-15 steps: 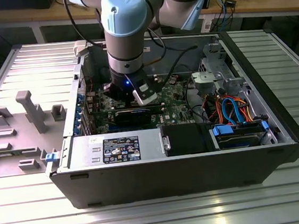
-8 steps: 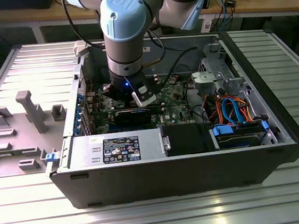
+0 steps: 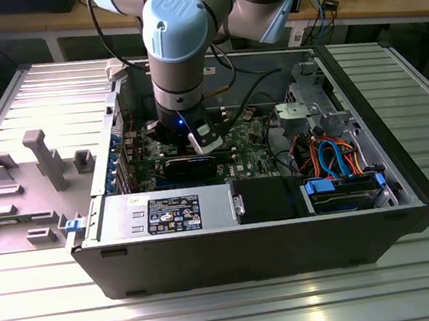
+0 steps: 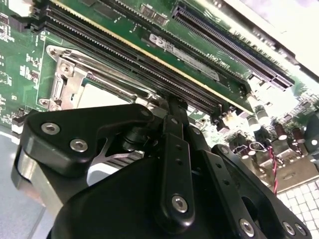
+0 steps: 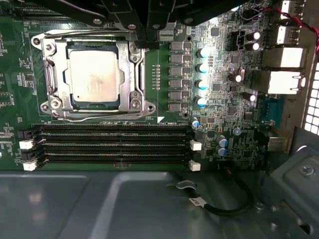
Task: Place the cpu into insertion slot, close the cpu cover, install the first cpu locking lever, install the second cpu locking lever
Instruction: 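Install the second cpu locking lever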
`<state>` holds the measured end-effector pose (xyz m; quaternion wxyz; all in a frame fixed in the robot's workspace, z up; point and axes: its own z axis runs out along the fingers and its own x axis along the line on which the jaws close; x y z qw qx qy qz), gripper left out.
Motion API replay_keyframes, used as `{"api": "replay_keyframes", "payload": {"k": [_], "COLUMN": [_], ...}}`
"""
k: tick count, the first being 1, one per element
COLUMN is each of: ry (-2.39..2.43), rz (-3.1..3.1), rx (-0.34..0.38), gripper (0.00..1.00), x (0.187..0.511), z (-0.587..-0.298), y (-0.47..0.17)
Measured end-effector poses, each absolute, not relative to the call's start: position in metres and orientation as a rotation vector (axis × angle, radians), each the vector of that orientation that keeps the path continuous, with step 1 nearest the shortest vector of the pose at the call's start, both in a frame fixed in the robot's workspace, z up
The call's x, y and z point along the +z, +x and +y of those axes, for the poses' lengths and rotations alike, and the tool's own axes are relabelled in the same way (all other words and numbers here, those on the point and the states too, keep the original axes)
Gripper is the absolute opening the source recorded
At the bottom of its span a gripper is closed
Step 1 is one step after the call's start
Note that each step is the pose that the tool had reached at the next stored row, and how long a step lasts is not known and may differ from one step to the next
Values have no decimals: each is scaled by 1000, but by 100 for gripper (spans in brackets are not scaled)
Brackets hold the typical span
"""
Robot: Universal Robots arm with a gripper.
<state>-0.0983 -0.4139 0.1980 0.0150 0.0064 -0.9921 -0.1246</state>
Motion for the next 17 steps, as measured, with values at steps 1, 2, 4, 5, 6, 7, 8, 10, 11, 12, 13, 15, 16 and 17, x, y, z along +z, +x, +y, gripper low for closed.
{"api": "replay_keyframes", "payload": {"k": [1, 2, 4, 5, 6, 7, 8, 10, 11, 12, 13, 15, 16, 17], "ry": [20, 20, 20, 20, 20, 20, 20, 20, 20, 20, 20, 20, 20, 20], "rz": [-3087, -3087, -3087, -3087, -3087, -3087, -3087, -3087, -3087, -3087, -3087, -3087, -3087, -3087], "rx": [-387, -388, -387, -387, -387, -387, -387, -387, -387, -387, -388, -388, -389, -389], "gripper": [11, 11, 11, 11, 11, 11, 11, 11, 11, 11, 11, 11, 11, 11], "x": [199, 201, 209, 212, 215, 219, 223, 232, 233, 233, 233, 233, 233, 233], "z": [-414, -414, -414, -414, -414, -414, -414, -414, -414, -414, -414, -414, -414, -414], "y": [-99, -99, -100, -101, -101, -101, -101, -102, -102, -102, -102, -102, -102, -102]}}
